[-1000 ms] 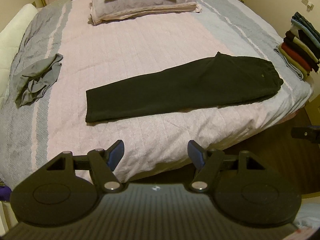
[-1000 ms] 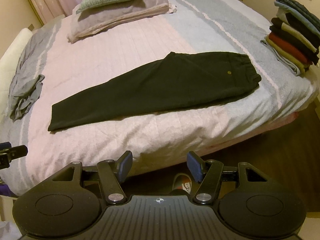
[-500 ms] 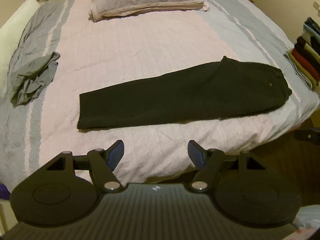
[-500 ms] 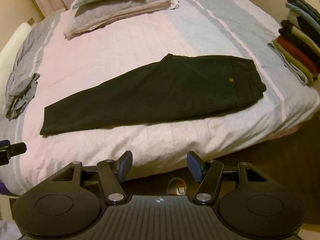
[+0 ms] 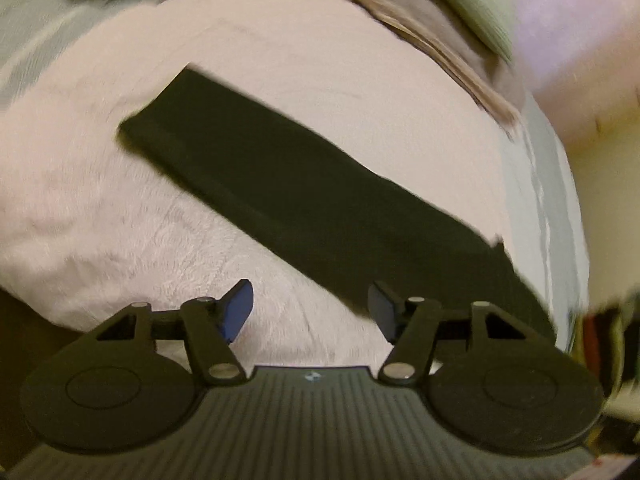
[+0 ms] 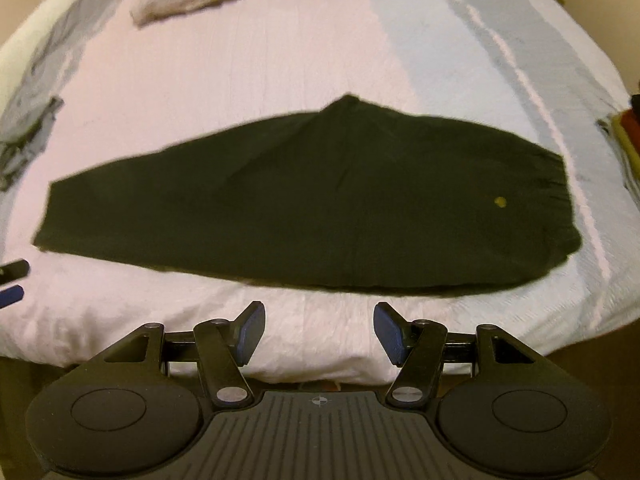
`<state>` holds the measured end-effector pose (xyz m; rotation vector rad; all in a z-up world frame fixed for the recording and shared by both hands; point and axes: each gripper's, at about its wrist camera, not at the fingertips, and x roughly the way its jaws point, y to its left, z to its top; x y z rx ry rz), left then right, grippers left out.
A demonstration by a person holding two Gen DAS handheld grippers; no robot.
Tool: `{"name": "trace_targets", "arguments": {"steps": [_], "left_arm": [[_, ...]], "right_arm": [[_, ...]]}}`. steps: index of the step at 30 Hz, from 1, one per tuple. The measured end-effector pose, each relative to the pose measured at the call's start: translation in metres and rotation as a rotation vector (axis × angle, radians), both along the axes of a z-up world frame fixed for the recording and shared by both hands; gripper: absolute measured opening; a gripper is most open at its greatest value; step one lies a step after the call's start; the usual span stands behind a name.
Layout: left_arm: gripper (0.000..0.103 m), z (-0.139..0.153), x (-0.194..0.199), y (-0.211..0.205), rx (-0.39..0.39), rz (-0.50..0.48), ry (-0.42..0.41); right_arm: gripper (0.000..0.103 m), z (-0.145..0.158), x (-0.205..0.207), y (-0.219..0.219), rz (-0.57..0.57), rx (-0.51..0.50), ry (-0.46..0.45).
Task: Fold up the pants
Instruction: 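Grasp the trouser leg end with the left gripper and lift it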
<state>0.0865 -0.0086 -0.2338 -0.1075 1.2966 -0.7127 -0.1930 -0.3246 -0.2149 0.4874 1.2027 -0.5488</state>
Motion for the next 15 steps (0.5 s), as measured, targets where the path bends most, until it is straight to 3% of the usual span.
{"name": "trace_targets", "arguments": {"steps": [7, 11, 15], "left_arm": [[0.058, -0.071, 0.049, 0.006, -0.071, 0.180, 0.061], [0.059, -0.098, 0.074, 0.011, -0.107, 0.221, 0.063], [0.060, -0.128, 0.098, 0.021, -0.153, 0.268, 0.129]], "right_arm": [[0.058, -0.062, 0.027, 0.000, -0.068, 0.025, -0.066], [0.057, -0.082, 0.058, 0.030, -0.018, -0.046, -0.095], [0.058, -0.100, 0.089, 0.063, 0.034, -0.057, -0.122]]}}
